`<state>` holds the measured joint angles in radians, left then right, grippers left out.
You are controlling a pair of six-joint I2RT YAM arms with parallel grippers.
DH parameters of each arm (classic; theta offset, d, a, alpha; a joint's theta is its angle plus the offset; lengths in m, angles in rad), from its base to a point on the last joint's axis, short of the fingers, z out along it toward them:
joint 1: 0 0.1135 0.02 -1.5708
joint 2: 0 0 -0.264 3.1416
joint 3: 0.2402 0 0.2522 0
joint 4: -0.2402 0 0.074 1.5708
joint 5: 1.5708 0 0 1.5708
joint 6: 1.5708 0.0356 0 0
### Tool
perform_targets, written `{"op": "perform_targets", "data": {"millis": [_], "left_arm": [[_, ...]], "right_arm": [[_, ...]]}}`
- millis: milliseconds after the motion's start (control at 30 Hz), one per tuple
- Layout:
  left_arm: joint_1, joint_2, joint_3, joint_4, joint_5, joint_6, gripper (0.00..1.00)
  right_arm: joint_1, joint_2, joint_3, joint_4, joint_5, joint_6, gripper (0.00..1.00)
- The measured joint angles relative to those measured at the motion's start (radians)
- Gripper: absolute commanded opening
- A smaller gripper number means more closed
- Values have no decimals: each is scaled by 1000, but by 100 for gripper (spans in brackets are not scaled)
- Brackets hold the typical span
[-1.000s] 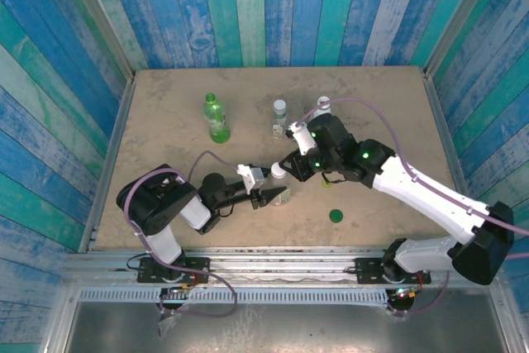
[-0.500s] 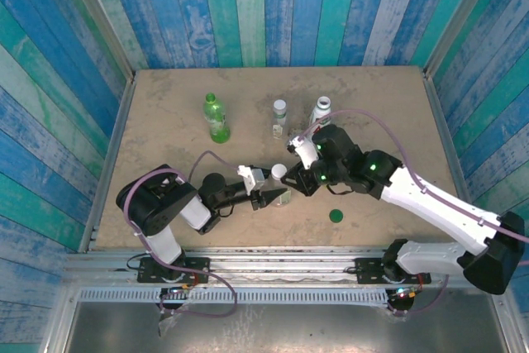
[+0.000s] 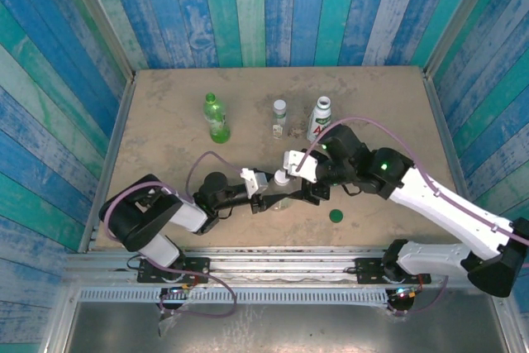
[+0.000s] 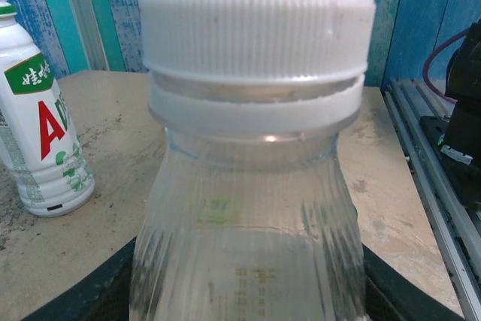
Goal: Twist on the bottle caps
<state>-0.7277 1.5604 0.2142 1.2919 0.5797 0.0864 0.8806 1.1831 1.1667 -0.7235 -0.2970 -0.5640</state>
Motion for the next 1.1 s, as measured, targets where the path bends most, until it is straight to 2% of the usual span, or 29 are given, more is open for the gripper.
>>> {"op": "perform_targets", "data": {"millis": [200,433,600,867,1100], "left_arm": [[-3,-8,3,-15,6,19,55],[-4,-8,4,-17,7,23,55],[-4,-8,4,-18,9,26,55],[-4,-8,5,-20,10,30,55],[-6,-8,9,-23,-11,20,54]], "right_arm": [[-13,135,139,-93,-24,-177,62],[-40,227,214,-179,-74,-270,58],[-55,277,242,-214,-94,-302,54],[-72,325,266,-242,-111,-318,36],[-72,325,268,-241,-105,-272,33]]}}
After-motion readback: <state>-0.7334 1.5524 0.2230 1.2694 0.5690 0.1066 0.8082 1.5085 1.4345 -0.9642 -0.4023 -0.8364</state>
